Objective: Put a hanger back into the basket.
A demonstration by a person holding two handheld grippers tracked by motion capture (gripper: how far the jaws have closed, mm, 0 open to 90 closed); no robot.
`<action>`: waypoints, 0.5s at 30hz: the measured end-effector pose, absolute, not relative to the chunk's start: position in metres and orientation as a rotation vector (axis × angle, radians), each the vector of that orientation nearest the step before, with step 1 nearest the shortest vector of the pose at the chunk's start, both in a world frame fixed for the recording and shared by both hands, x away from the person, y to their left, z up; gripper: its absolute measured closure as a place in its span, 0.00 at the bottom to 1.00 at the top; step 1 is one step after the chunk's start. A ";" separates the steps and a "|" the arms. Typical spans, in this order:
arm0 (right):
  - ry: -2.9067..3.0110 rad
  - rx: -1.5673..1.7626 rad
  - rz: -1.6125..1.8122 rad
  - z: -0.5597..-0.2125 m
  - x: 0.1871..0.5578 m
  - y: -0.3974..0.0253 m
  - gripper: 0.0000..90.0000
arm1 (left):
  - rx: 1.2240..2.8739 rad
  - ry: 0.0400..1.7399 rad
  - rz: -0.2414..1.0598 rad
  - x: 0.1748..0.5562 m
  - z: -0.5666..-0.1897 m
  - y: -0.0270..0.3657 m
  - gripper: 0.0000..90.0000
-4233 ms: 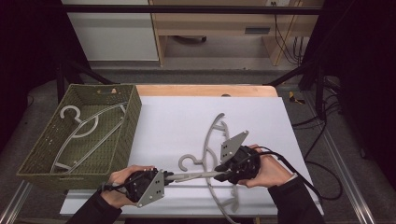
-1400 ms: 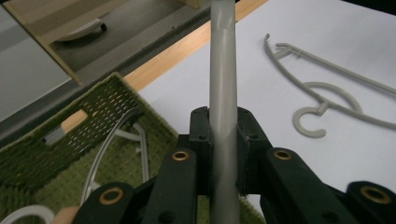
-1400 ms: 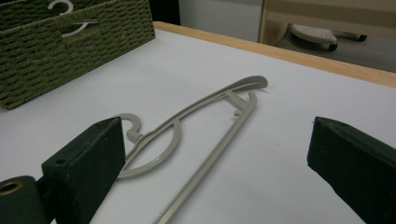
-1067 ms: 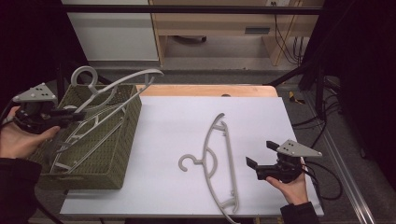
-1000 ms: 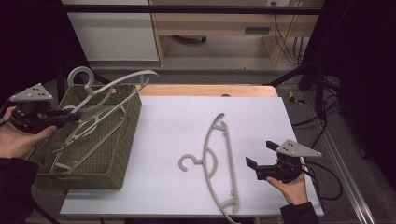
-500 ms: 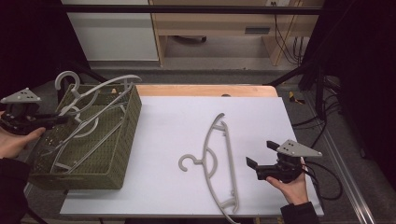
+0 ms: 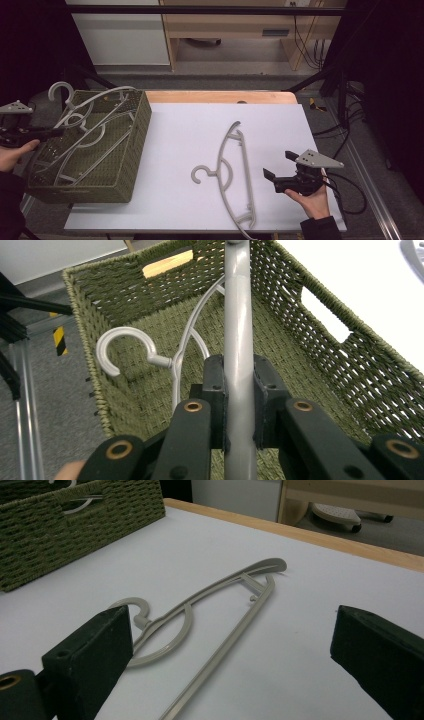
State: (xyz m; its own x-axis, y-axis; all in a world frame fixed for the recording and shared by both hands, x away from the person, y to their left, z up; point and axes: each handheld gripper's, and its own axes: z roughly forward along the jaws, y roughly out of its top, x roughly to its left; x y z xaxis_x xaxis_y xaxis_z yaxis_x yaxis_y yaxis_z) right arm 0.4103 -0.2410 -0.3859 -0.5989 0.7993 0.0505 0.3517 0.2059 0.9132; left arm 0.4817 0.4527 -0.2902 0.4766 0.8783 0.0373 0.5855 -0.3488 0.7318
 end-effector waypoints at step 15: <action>2.056 1.066 1.361 -0.387 0.410 -0.241 0.04 | 2.080 1.229 0.557 0.499 -0.315 0.444 0.88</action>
